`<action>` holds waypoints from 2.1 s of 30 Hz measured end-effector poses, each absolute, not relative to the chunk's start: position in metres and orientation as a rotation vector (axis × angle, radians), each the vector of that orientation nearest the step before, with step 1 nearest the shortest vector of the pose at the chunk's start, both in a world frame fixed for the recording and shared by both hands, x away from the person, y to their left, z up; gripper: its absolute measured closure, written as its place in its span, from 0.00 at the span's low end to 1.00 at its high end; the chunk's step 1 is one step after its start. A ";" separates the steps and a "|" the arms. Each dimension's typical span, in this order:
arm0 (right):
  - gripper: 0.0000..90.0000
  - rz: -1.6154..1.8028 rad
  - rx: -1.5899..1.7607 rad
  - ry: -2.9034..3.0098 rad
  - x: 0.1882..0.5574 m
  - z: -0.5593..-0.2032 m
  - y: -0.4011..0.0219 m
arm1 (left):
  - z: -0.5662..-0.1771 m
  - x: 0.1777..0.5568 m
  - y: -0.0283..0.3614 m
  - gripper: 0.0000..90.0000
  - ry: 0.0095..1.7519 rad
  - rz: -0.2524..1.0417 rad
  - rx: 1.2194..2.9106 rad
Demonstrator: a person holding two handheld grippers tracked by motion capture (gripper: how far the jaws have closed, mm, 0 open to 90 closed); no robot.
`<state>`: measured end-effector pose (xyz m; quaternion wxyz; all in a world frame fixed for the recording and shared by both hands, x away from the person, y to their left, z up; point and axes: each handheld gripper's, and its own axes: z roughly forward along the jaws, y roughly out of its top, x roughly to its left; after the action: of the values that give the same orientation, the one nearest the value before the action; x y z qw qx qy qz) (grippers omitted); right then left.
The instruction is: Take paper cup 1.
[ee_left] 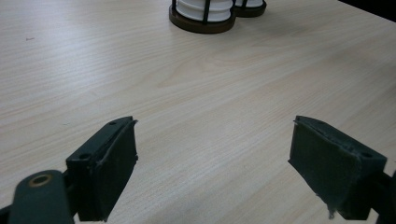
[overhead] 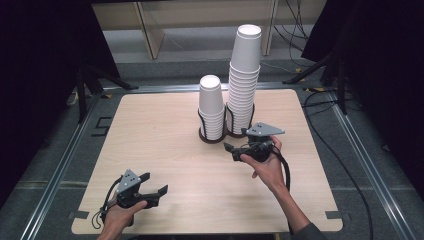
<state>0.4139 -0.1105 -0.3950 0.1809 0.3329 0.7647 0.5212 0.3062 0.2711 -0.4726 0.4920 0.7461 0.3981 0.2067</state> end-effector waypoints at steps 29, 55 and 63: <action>0.24 1.496 0.970 2.002 0.483 -0.341 -0.053 | -0.472 0.304 0.271 0.16 0.981 0.505 1.825; 0.22 1.378 1.118 1.911 0.510 -0.341 -0.023 | -0.473 0.304 0.271 0.16 0.969 0.493 1.804; 0.21 1.360 1.152 1.888 0.513 -0.342 -0.019 | -0.473 0.303 0.270 0.16 0.974 0.488 1.805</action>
<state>0.5131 -0.0186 -0.3415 0.2693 0.4273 0.7002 0.5046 0.3033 0.2702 -0.4726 0.4941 0.7444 0.4016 0.2012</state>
